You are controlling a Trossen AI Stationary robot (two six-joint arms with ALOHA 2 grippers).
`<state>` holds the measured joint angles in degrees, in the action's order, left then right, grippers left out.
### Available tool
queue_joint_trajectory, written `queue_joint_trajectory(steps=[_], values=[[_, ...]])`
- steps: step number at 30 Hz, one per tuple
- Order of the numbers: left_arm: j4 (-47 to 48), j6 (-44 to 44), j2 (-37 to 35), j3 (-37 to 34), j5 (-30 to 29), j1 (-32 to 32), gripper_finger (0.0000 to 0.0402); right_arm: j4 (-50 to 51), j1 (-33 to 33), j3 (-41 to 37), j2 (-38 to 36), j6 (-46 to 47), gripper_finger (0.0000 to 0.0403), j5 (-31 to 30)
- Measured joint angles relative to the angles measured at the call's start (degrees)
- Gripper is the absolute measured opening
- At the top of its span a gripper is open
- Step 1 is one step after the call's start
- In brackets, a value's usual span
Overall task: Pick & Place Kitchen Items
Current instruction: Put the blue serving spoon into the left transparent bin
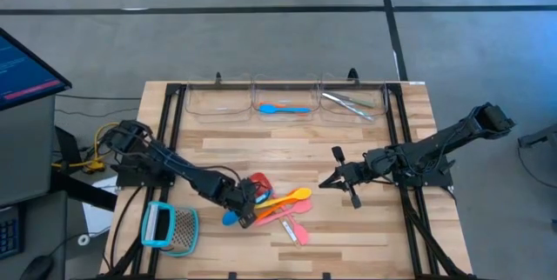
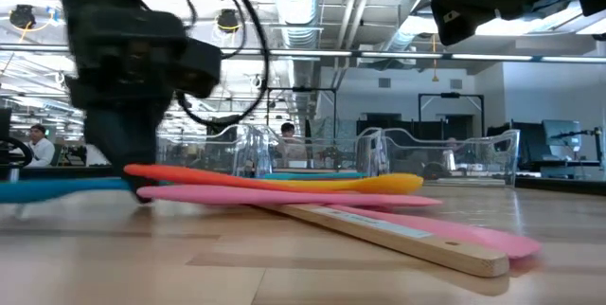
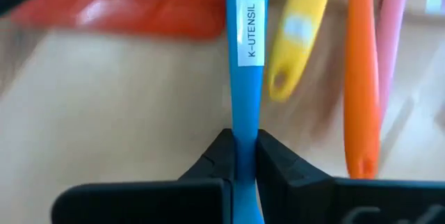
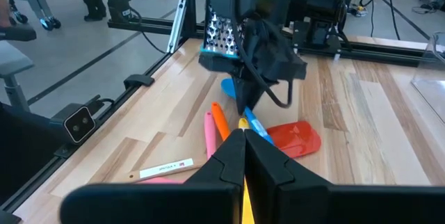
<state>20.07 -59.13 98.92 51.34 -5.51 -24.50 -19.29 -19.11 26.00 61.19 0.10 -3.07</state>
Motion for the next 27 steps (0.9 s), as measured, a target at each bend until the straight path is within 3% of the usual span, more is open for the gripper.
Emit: queue_joint_trajectory(steps=[6,11,27], values=[[4.7,0.1,-5.5,0.1,-1.7,-0.1,0.001,0.4,0.0,0.0,0.0,1.0,0.0001,0.0],[5.9,1.1,-10.6,0.1,-7.1,0.0,0.001,0.6,0.0,0.0,0.0,1.5,0.0001,0.0],[7.0,19.2,-28.9,0.2,-20.9,3.4,0.0008,0.8,0.0,0.0,0.0,1.5,0.0001,0.0]])
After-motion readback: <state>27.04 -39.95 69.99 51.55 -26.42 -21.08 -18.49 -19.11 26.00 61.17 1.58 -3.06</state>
